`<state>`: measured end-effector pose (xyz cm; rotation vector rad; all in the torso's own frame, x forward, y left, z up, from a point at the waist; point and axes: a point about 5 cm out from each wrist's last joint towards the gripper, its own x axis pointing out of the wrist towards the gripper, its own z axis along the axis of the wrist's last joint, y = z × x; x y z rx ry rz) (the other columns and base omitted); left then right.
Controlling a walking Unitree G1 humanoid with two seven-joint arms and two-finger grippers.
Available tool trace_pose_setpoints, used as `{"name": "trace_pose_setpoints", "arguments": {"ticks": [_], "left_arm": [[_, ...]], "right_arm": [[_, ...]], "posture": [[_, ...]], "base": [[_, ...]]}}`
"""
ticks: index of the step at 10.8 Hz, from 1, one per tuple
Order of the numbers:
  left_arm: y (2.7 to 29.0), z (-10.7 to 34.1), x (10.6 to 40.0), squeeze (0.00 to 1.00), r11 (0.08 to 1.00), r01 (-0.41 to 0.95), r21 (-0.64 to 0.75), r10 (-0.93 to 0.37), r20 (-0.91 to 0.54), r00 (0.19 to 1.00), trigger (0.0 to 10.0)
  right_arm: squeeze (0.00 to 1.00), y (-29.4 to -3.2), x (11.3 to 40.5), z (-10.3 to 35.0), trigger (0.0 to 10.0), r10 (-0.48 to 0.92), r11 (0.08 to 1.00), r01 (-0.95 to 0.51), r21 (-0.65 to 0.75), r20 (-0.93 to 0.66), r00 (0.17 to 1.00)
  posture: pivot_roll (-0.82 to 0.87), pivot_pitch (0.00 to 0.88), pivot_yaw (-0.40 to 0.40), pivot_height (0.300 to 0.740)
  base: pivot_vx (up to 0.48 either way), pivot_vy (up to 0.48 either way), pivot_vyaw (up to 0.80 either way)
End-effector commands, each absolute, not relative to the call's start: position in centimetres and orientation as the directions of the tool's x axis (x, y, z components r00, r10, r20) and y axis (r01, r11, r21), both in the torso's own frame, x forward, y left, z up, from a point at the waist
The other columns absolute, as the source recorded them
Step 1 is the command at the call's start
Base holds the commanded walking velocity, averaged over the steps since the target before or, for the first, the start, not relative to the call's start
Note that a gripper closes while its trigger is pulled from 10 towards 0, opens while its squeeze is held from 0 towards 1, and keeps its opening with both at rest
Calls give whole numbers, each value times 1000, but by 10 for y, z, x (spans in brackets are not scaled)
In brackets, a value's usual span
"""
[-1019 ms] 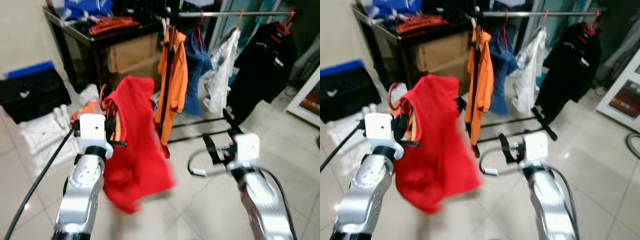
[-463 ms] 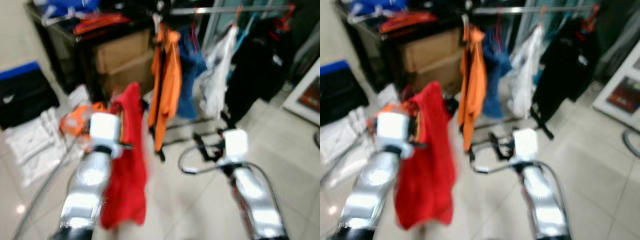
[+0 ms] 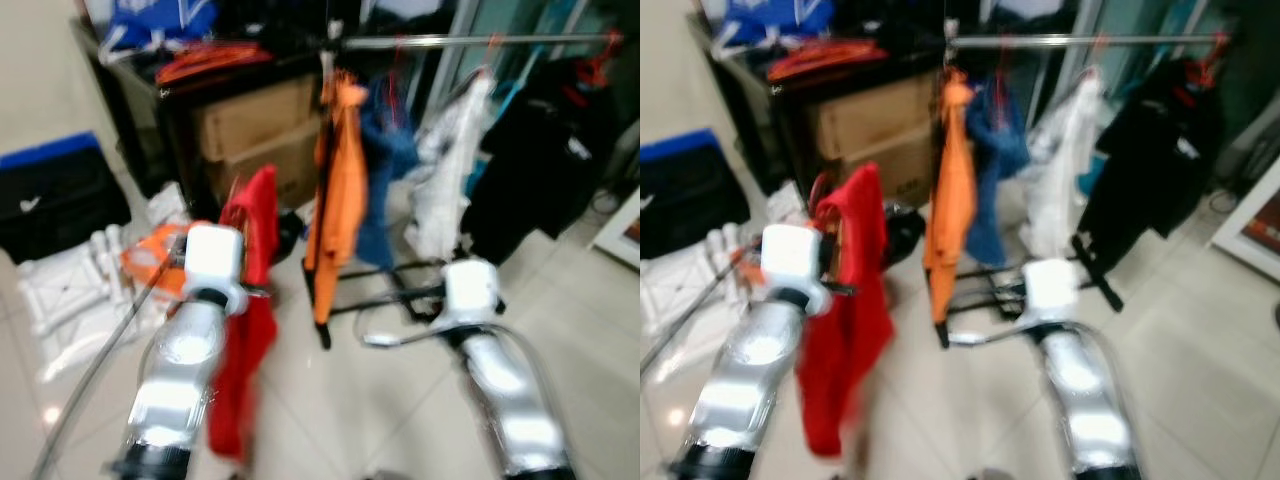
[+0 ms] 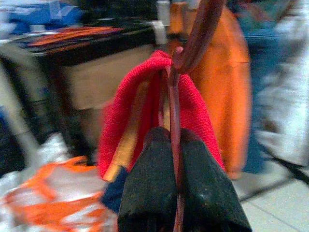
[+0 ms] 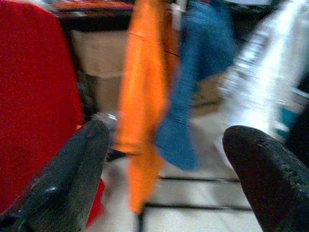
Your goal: Hang hanger
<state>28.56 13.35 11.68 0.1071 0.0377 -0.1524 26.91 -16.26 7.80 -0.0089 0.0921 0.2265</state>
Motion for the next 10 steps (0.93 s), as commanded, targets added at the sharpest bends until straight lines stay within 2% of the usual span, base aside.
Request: {"name": "trace_pose_setpoints", "arguments": {"ticks": [1, 3, 5, 10], "left_arm": [[136, 128, 286, 0, 980, 148, 133, -152, 20, 988, 10000], [135, 126, 287, 0, 982, 129, 140, -132, 10, 991, 10000], [131, 125, 290, 0, 988, 123, 88, -124, 1, 992, 10000], [127, 126, 292, 0, 985, 136, 101, -138, 9, 990, 10000]], "right_arm": [[0, -154, 271, 80, 10000, 241, 970, -242, 2, -80, 967], [0, -147, 271, 80, 10000, 268, 963, -269, 6, -83, 960], [0, -144, 272, 79, 10000, 278, 960, -278, 11, -84, 957], [0, -139, 276, 80, 10000, 303, 953, -304, 7, -88, 949]], "posture": [[-75, 26, -20, 740], [-70, 23, -26, 740], [-60, 23, -29, 740], [-54, 33, -39, 740]], "base": [[274, -394, 0], [274, -390, 0], [388, -278, 0], [422, 0, 0]]}}
